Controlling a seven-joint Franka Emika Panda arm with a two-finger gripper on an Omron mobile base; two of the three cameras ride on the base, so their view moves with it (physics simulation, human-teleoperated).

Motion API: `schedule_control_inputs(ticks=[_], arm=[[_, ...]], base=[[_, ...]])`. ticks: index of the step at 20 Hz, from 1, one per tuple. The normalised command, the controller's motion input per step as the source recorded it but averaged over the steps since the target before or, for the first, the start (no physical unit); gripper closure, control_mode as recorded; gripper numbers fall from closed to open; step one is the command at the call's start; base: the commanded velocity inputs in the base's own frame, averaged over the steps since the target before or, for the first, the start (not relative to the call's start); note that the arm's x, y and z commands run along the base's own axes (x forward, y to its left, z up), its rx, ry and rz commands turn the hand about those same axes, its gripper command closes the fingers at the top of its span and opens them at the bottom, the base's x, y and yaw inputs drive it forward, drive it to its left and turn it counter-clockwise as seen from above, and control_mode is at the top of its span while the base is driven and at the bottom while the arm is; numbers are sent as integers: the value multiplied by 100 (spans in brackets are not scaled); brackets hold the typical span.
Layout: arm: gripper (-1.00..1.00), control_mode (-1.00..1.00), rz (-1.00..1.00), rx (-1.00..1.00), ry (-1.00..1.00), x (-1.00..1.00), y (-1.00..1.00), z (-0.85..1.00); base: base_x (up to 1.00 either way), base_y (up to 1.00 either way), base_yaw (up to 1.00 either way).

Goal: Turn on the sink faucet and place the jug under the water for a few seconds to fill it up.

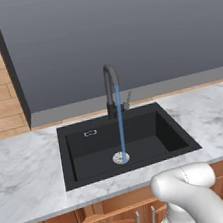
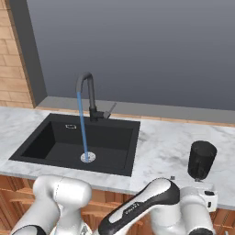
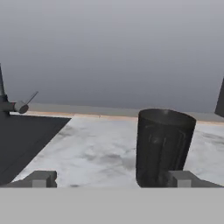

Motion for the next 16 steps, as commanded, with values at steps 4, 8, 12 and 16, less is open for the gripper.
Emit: schedule_control_inputs(ticks=[4, 8, 12, 16], arm=[[-100, -100, 0, 0, -23, 18, 0, -4], [-100, -100, 0, 0, -12, 18, 0, -1], [-100, -100, -6, 0, 0, 31, 0, -2], [-100, -100, -9, 0, 5, 46, -1, 0]], base=[[0, 0, 0], [0, 0, 0], [0, 0, 0], [0, 0, 0]])
